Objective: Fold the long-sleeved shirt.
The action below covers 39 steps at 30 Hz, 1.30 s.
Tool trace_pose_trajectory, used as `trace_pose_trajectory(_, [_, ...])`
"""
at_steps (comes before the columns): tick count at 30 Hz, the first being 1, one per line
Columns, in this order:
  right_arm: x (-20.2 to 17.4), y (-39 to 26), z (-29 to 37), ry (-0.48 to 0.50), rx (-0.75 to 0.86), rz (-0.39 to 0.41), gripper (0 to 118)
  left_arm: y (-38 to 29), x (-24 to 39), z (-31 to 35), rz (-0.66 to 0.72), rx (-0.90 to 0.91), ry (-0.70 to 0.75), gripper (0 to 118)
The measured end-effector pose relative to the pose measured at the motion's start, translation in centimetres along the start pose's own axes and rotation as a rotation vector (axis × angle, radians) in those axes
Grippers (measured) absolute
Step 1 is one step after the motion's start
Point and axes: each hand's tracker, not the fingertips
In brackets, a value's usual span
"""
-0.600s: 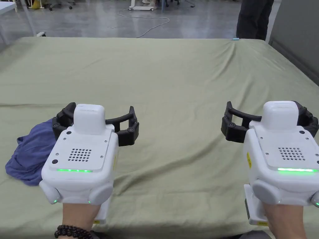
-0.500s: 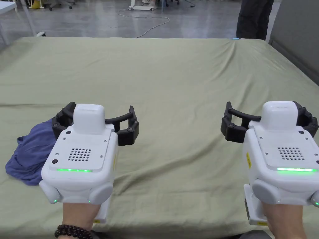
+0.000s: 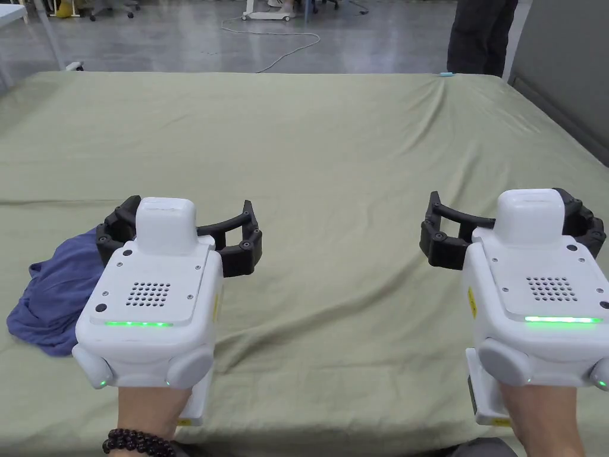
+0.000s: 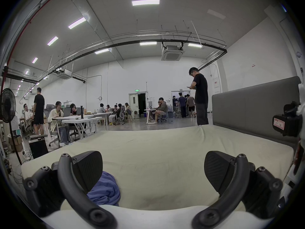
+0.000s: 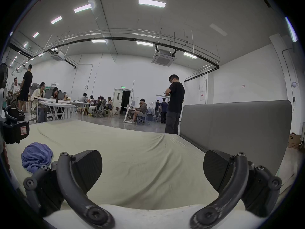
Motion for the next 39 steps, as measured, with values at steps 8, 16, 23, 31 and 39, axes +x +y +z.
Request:
trace_pose_trajectory(8, [-0.24,0.32,-0.04,-0.004,0.008,-0.006,118,0.31,0.22,-0.19,-0.006,0.003,-0.009,118])
trace_pose_trajectory(16, [-0.23,0.42,0.07,0.010,0.009,-0.008,118,0.05,0.14,-0.37,0.002,-0.023,0.008,118])
trace_pose_trajectory(23, [-0.26,0.62,0.17,-0.004,0.015,-0.015,118,0.29,-0.19,-0.22,0.025,-0.010,0.017,118])
trace_pose_trajectory(31, [-0.08,0.94,0.07,0.001,0.013,-0.009,118,0.46,0.08,-0.39,-0.005,-0.011,0.013,118])
trace_pose_trajectory(39, [-0.05,1.00,-0.11,0.002,0.006,-0.004,118,0.79,0.68,-0.65,-0.016,-0.029,-0.003,118])
